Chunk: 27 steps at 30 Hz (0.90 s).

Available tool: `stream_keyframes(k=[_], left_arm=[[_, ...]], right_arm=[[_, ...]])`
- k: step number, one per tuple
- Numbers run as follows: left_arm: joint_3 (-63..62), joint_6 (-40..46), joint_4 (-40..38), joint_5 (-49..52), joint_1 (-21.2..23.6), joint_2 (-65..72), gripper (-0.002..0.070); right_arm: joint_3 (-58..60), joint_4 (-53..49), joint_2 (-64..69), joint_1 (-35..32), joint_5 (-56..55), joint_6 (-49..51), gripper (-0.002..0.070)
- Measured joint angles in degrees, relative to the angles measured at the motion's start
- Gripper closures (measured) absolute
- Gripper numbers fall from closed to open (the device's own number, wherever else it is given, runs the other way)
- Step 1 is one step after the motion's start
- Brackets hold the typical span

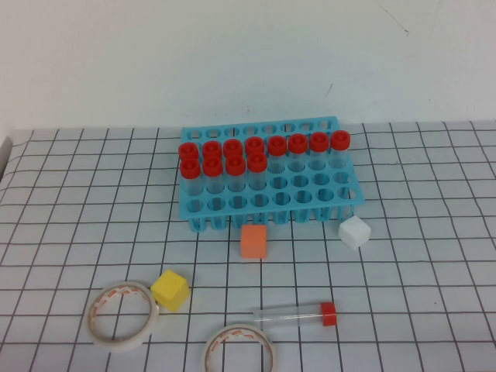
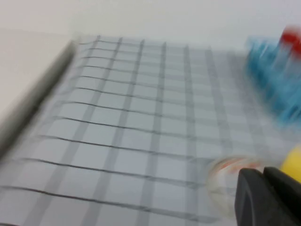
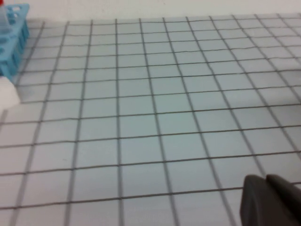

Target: Place the test tubes

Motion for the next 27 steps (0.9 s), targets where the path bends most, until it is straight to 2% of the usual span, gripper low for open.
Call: stream_keyframes(k=[1, 4, 6, 8, 13, 16, 19, 22, 27], left_arm=[[0.00, -3.30, -10.68, -1.66, 0.00, 0.00, 0.0676], [0.00, -6.08, -26.14, -2.81, 0.00, 0.00, 0.0676], [0.00, -6.49, -31.55, -3.59, 0.00, 0.00, 0.0676], [0.00, -6.36, -34.52, -4.61, 0.00, 0.00, 0.0676], [0.00, -6.16, -39.09, -6.45, 0.00, 0.00, 0.0676], [0.00, -5.04, -41.68, -6.05, -0.11, 0.00, 0.0676], [-0.73, 2.22, -41.81, -2.10, -0.98, 0.00, 0.0676], [-5.78, 11.64, -39.77, 5.39, -2.09, 0.93, 0.0676], [-16.59, 20.43, -30.49, 18.30, -2.74, 12.11, 0.0676]], right_arm=[[0.00, 3.46, 0.00, 0.00, 0.00, 0.00, 0.0678], [0.00, 14.00, 0.00, 0.00, 0.00, 0.00, 0.0678], [0.12, 22.71, 0.00, 0.00, 0.11, 0.00, 0.0678], [0.48, 35.79, 0.00, 0.00, 0.10, 0.00, 0.0678], [0.52, 51.39, 0.00, 0.00, -1.31, 0.03, 0.0678], [0.52, 54.00, 0.00, 0.00, -2.84, 0.12, 0.0678], [0.52, 54.44, 0.00, 0.00, -4.12, 0.12, 0.0678], [0.52, 54.49, 0.00, 0.00, -5.00, -0.36, 0.0678], [0.52, 54.58, 0.00, 0.00, -4.25, -4.85, 0.0678]])
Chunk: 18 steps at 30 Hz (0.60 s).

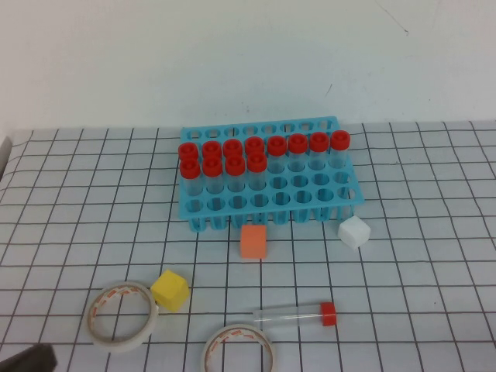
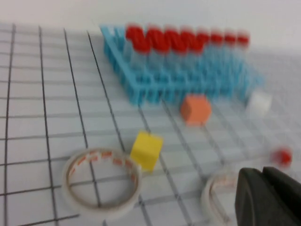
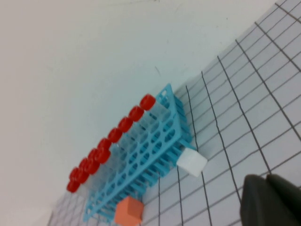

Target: Place the test tubes

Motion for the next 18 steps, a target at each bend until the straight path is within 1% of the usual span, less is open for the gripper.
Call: stream_keyframes(k=[3, 4, 7, 9, 12, 14, 18], left_arm=[[-7.60, 8.91, 5.18, 8.73, 0.00, 8.97, 0.0676], [-12.37, 15.26, 7.48, 14.80, 0.00, 14.93, 0.0676], [-19.43, 23.27, 9.53, 23.02, 0.00, 23.94, 0.0676], [-23.81, 28.97, 10.05, 26.69, 0.00, 29.83, 0.0676], [-28.88, 38.40, 10.35, 28.99, 0.00, 37.71, 0.0676], [-31.43, 42.85, 10.35, 29.30, 0.00, 42.10, 0.0676], [-36.58, 47.92, 8.65, 29.66, -0.02, 50.64, 0.0676]], right_arm=[[0.00, 0.00, 0.00, 0.00, 2.06, -1.79, 0.0678], [0.00, 0.00, 0.00, 0.00, 3.51, -2.14, 0.0678], [0.00, 0.00, 0.00, 0.00, 5.66, -2.36, 0.0678], [0.00, 0.00, 0.00, 0.00, 6.99, -2.98, 0.0678], [0.00, 0.00, 0.00, 0.00, 7.78, -4.32, 0.0678], [0.00, 0.00, 0.00, 0.00, 7.78, -4.80, 0.0678], [0.00, 0.00, 0.00, 0.00, 7.78, -5.30, 0.0678]])
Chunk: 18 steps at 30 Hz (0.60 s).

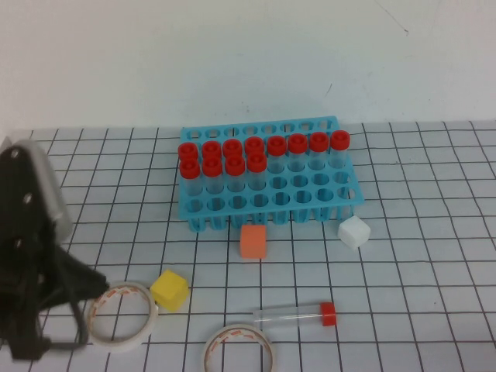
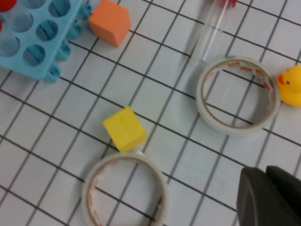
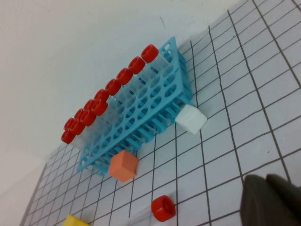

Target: Place the test tubes

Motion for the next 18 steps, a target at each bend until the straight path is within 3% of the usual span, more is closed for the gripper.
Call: stream_keyframes(k=[4, 9, 15, 18], left_arm=[[-5.94, 0.72, -0.50, 0.39, -3.01, 7.85, 0.0676], [-11.31, -3.55, 5.52, 0.35, -13.71, 13.67, 0.0676], [-20.69, -22.12, 23.29, 0.40, -29.76, 24.26, 0.0676], [-25.40, -28.92, 30.32, 1.14, -34.69, 30.04, 0.0676]], right_arm=[[0.00, 0.00, 0.00, 0.00, 0.00, -2.12, 0.0678], [0.00, 0.00, 0.00, 0.00, 0.00, -3.08, 0.0678], [0.00, 0.00, 0.00, 0.00, 0.00, -4.12, 0.0678], [0.00, 0.00, 0.00, 0.00, 0.00, -4.16, 0.0678]])
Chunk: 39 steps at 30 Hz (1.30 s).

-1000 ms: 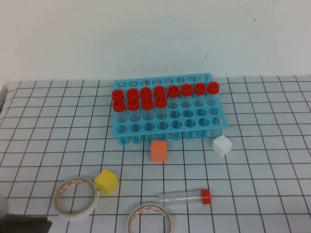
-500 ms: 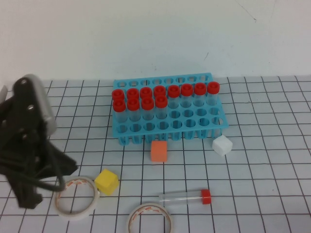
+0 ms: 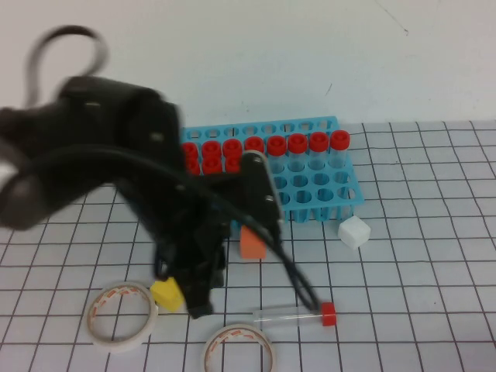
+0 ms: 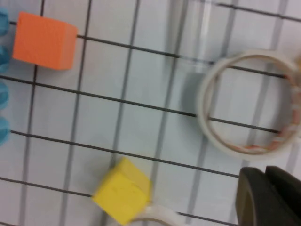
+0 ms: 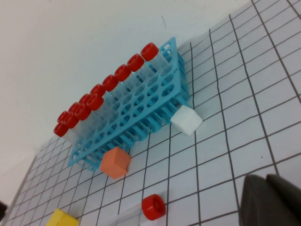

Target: Place the test tubes

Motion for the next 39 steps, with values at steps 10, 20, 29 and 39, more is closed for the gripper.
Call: stream_keyframes(k=[10, 20, 29, 39], left_arm=[[-5.90, -0.67, 10.02, -3.19, -7.84, 13.00, 0.0397], [-6.01, 0.98, 8.29, -13.27, -9.27, 18.19, 0.0297], [-6.01, 1.18, 8.02, -13.27, -9.27, 21.49, 0.0297], [-6.04, 1.18, 7.98, -13.38, -9.27, 23.65, 0.0297]], right_arm=[[0.00, 0.00, 0.00, 0.00, 0.00, -0.15, 0.0678], [0.00, 0.00, 0.00, 0.00, 0.22, -0.38, 0.0678], [0.00, 0.00, 0.00, 0.00, 0.22, -0.42, 0.0678], [0.00, 0.00, 0.00, 0.00, 0.22, -0.56, 0.0678]])
